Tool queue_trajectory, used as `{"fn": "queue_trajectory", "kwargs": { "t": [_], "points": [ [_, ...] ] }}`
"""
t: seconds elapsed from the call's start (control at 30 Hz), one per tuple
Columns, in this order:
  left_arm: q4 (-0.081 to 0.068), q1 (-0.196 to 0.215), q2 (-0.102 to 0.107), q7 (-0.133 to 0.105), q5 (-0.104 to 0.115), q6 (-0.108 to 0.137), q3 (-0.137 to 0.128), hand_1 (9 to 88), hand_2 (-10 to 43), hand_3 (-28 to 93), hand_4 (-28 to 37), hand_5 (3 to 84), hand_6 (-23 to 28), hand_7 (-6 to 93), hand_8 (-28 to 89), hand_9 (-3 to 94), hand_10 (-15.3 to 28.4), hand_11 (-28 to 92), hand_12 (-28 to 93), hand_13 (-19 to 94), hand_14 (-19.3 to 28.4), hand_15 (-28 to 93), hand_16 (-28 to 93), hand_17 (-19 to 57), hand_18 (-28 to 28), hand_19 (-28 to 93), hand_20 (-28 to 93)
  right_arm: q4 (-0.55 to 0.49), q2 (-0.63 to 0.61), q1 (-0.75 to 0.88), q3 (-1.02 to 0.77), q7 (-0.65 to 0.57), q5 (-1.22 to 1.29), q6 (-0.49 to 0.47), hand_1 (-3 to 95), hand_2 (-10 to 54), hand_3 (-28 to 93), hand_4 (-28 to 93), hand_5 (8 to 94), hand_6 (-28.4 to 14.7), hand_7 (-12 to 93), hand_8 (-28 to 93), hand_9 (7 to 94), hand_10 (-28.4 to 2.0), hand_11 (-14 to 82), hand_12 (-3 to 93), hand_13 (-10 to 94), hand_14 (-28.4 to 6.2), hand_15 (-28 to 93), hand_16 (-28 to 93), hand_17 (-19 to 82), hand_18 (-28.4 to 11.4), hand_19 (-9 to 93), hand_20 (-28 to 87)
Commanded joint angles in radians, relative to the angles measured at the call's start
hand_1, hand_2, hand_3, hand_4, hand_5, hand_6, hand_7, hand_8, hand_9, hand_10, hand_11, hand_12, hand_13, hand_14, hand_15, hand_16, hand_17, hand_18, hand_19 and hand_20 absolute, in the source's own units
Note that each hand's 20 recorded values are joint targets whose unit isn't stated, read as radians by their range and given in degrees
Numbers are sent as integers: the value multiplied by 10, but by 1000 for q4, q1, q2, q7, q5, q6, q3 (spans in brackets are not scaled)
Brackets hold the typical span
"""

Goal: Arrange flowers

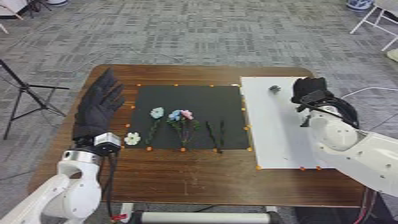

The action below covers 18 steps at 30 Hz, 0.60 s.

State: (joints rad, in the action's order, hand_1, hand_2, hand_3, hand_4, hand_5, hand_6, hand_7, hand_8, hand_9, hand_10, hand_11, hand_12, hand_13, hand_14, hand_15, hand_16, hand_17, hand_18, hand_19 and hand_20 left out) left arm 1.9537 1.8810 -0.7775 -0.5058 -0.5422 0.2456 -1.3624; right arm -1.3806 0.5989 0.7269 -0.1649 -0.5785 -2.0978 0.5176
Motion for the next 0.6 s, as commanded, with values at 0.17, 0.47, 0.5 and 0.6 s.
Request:
{"fn": "queue_trajectory", "kwargs": {
  "t": [0.17,0.47,0.5,0.6],
  "points": [
    [25,47,-36,2,-9,17,-22,243,-49,681,-272,256,11,150,-71,189,92,133,208,146,129,169,88,-132,188,318,125,-92,30,46,-94,50,-69,39,484,-94,840,-283,750,26,418,-6,885,-33,189,488,714,-44,776,267,290,-178,769,492],
    [33,65,-46,3,-16,16,-27,244,-47,680,-272,256,11,151,-71,188,92,134,208,145,128,169,88,-132,188,317,125,-202,-22,83,-196,-82,-145,-201,309,-95,872,-275,546,-11,326,-144,563,-113,331,259,539,-90,815,238,196,-192,743,514],
    [34,69,-47,3,-15,16,-30,244,-47,680,-272,256,11,151,-71,188,92,134,208,146,128,168,88,-132,188,317,125,-229,-32,95,-223,-94,-123,-271,286,-95,873,-278,509,-28,298,-143,520,-122,326,247,511,-97,820,233,186,-194,740,515],
    [38,84,-46,1,-14,17,-39,244,-47,680,-271,256,11,150,-71,188,92,134,208,146,128,167,88,-132,188,317,125,-252,-43,122,-261,-102,-88,-352,244,-95,847,-282,424,-75,218,-104,421,-148,266,240,451,-114,829,207,152,-201,718,514]
  ]
}}
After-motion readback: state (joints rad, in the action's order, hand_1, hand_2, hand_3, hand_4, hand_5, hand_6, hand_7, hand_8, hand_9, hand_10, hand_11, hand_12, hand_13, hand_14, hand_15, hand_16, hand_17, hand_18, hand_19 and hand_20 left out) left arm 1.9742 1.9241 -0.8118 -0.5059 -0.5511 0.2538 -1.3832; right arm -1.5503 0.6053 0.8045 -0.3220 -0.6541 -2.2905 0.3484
